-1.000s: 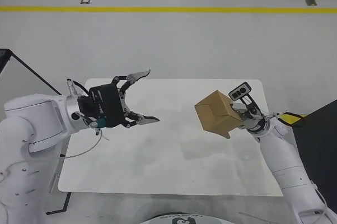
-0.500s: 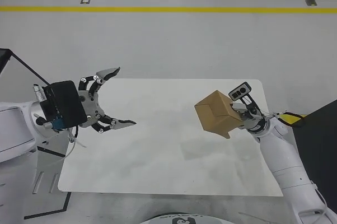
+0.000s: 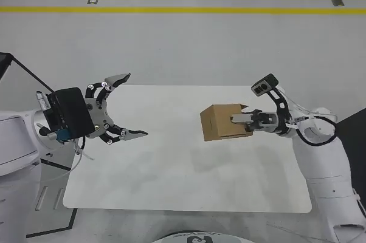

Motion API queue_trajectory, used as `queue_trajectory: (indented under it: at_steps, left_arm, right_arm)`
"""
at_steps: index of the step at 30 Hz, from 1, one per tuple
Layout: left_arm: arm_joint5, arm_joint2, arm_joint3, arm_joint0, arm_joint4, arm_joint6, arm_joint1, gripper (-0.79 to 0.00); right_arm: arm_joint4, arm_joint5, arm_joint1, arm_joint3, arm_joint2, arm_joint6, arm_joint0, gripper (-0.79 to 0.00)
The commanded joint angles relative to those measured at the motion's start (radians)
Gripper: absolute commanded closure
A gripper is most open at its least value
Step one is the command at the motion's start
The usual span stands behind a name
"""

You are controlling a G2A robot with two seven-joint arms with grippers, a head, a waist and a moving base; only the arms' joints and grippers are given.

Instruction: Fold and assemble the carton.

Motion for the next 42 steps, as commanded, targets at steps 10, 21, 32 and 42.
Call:
queue_trajectory:
  at_steps: [10, 21, 32, 42]
  left_arm:
    - [0.000, 0.000, 0.000, 0.000, 0.000, 0.000, 0.000, -0.785]
    - [0.000, 0.000, 0.000, 0.000, 0.000, 0.000, 0.000, -0.785]
    - [0.000, 0.000, 0.000, 0.000, 0.000, 0.000, 0.000, -0.785]
    - [0.000, 0.000, 0.000, 0.000, 0.000, 0.000, 0.000, -0.785]
  right_arm:
    - [-0.164, -0.026, 0.011, -0.058, -0.004, 0.030, 0.040, 0.000]
    - [-0.618, -0.116, 0.039, -0.184, -0.018, 0.061, 0.151, 0.000]
    - [-0.954, -0.242, 0.069, -0.245, -0.301, -0.008, 0.350, 0.000]
    - [-0.954, -0.242, 0.069, -0.245, -0.301, -0.008, 0.350, 0.000]
